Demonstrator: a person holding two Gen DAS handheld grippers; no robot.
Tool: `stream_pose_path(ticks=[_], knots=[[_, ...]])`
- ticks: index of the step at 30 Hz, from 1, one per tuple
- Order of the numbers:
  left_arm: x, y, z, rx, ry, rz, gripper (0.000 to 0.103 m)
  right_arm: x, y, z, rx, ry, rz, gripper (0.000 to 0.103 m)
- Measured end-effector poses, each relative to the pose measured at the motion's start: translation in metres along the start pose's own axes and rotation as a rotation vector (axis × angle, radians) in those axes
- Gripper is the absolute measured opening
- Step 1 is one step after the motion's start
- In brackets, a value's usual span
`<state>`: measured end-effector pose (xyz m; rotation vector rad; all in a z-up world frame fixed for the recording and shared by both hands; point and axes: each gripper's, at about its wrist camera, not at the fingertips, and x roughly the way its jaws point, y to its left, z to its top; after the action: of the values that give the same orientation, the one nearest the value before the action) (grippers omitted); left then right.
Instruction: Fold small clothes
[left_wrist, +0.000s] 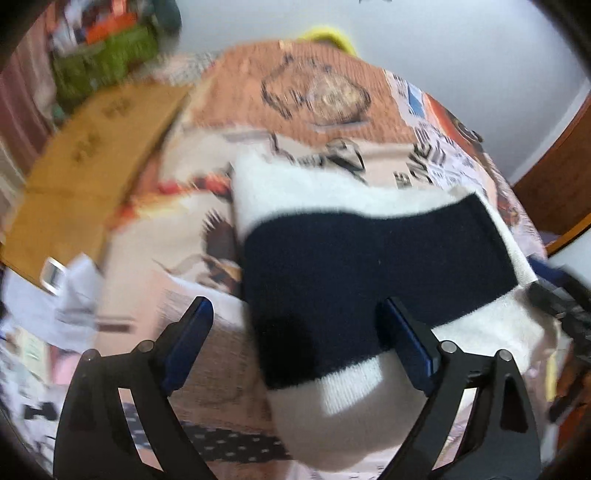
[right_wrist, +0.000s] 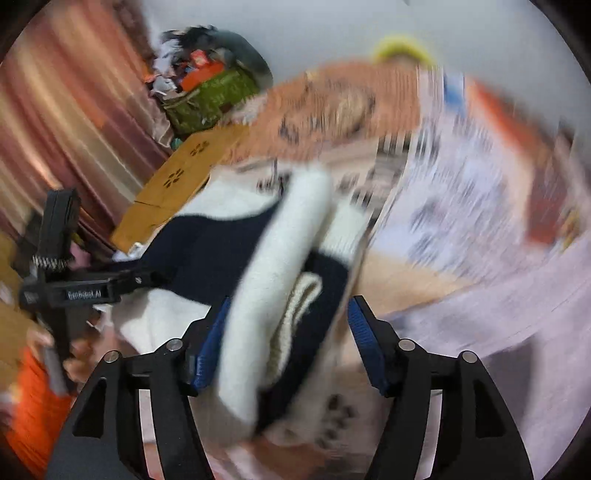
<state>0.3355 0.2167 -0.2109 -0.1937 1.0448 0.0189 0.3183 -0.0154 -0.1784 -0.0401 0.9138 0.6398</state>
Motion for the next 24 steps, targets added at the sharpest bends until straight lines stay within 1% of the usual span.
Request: stream_pose_path(ticks=[1, 2, 4, 5, 6, 7, 9, 10, 12, 13, 14, 15, 16, 17, 18, 20, 21, 22, 24], knots=[[-0.011, -0.002, 0.002, 0.01, -0.041, 0.02, 0.093, -0.008, 0.005, 0.005, -0.038, -0.03, -0.014, 0.062], [-0.021, -0.004, 0.004, 0.013, -0.075, 0.014, 0.093, -0.015, 0.01, 0.008, -0.06, -0.049, -0.012, 0.062], [-0.038, -0.001, 0.006, -0.002, -0.117, -0.024, 0.093, -0.02, 0.015, 0.021, -0.084, -0.085, 0.016, 0.062], [-0.048, -0.002, 0.007, -0.016, -0.143, -0.053, 0.093, -0.019, 0.018, 0.027, -0.075, -0.088, 0.012, 0.062], [-0.054, -0.004, 0.006, -0.018, -0.159, -0.064, 0.093, -0.017, 0.023, 0.034, -0.083, -0.09, 0.018, 0.062], [-0.058, -0.008, 0.006, -0.014, -0.173, -0.067, 0.093, -0.011, 0.026, 0.041, -0.089, -0.091, 0.021, 0.062], [-0.058, -0.014, 0.003, 0.013, -0.19, -0.021, 0.093, 0.003, 0.03, 0.045, -0.083, -0.072, 0.032, 0.062], [-0.052, -0.016, 0.0, 0.024, -0.178, 0.006, 0.093, 0.006, 0.033, 0.042, -0.075, -0.057, 0.046, 0.062], [-0.031, -0.018, -0.008, 0.034, -0.105, 0.011, 0.093, 0.029, 0.032, 0.037, -0.056, 0.001, 0.069, 0.06], [-0.015, -0.019, -0.011, 0.043, -0.062, 0.022, 0.093, 0.039, 0.031, 0.032, -0.048, 0.032, 0.068, 0.058], [-0.001, -0.019, -0.018, 0.06, -0.022, 0.059, 0.093, 0.042, 0.033, 0.025, -0.049, 0.056, 0.06, 0.054], [0.01, -0.02, -0.025, 0.08, 0.003, 0.081, 0.094, 0.053, 0.032, 0.016, -0.064, 0.094, 0.035, 0.051], [0.021, -0.019, -0.035, 0.093, 0.007, 0.065, 0.096, 0.061, 0.03, 0.009, -0.086, 0.114, 0.012, 0.05], [0.024, -0.017, -0.04, 0.086, -0.003, 0.058, 0.102, 0.061, 0.031, 0.003, -0.105, 0.119, 0.001, 0.044], [0.025, -0.014, -0.045, 0.071, -0.013, 0.054, 0.102, 0.061, 0.031, -0.003, -0.133, 0.118, -0.009, 0.042], [0.024, -0.005, -0.046, 0.035, 0.006, 0.007, 0.102, 0.053, 0.033, -0.011, -0.167, 0.102, -0.017, 0.041], [0.024, -0.004, -0.046, 0.023, 0.011, 0.001, 0.102, 0.048, 0.035, -0.015, -0.183, 0.097, -0.033, 0.041], [0.023, -0.003, -0.046, 0.013, 0.015, 0.0, 0.102, 0.042, 0.035, -0.017, -0.198, 0.092, -0.046, 0.041], [0.017, -0.007, -0.05, 0.027, 0.0, 0.028, 0.102, 0.034, 0.039, -0.021, -0.217, 0.086, -0.074, 0.042]])
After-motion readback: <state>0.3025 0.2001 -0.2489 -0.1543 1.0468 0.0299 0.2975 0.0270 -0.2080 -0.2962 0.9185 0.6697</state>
